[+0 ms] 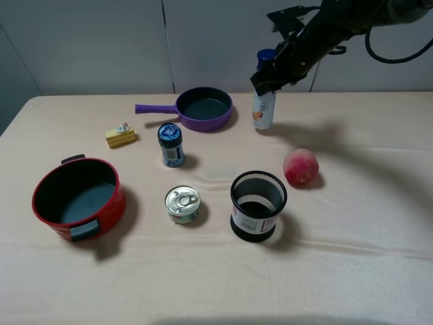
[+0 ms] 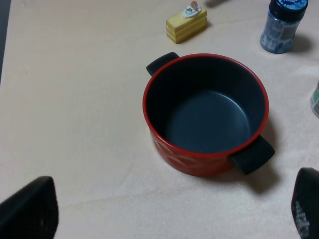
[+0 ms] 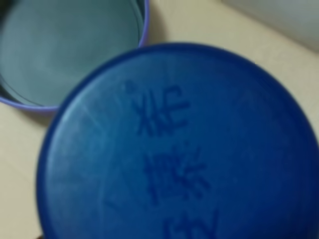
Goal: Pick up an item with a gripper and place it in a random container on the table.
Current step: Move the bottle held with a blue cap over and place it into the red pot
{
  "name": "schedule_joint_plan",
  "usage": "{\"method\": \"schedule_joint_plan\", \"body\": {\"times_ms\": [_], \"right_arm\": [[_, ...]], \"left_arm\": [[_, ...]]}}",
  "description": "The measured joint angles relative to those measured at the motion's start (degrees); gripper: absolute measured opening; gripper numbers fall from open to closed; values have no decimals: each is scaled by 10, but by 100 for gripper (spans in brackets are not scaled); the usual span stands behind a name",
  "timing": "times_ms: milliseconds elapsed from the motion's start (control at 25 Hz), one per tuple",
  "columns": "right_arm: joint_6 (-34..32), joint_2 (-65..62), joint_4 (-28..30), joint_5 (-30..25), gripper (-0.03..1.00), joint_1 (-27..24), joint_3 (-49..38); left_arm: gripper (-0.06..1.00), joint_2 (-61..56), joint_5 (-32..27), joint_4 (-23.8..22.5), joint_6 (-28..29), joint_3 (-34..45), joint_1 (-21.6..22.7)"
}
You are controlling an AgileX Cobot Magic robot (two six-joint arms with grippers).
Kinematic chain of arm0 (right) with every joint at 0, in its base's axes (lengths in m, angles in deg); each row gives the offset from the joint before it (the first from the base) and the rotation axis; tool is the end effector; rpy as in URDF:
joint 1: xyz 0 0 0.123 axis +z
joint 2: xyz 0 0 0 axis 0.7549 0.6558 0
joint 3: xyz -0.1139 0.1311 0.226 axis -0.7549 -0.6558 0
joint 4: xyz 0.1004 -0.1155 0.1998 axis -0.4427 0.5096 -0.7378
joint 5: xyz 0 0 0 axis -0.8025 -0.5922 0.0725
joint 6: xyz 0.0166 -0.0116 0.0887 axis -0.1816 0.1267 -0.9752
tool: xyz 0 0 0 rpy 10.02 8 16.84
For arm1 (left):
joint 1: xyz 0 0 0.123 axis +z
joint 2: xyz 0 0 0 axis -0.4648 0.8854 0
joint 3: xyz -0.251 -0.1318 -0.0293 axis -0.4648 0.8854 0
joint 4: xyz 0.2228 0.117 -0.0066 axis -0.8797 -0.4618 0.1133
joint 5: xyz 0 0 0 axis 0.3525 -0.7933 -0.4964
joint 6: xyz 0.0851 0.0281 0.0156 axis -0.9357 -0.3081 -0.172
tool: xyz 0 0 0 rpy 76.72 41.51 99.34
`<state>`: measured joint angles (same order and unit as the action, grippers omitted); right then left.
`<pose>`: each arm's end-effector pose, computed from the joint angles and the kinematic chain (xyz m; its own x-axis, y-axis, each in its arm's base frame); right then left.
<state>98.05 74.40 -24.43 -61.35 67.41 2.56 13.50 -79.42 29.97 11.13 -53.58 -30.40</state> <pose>0.4328 0.1595 0.1951 -0.6678 -0.4405 -0.6000 -0.5540 0.8325 0.0055 -0.0046 0.0003 0.2764 -0.4443 0.1314 -0.8862 0.0966 0.9904 0.0984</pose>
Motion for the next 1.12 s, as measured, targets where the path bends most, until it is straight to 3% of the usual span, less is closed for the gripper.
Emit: {"method": "schedule_joint_plan", "body": {"times_ms": [480, 1120], "right_arm": [[0, -55, 2, -28, 35, 26, 0], [0, -116, -3, -56, 35, 137, 0]], "left_arm": [[94, 0, 0, 0, 0, 0, 0], [94, 0, 0, 0, 0, 0, 0]]}}
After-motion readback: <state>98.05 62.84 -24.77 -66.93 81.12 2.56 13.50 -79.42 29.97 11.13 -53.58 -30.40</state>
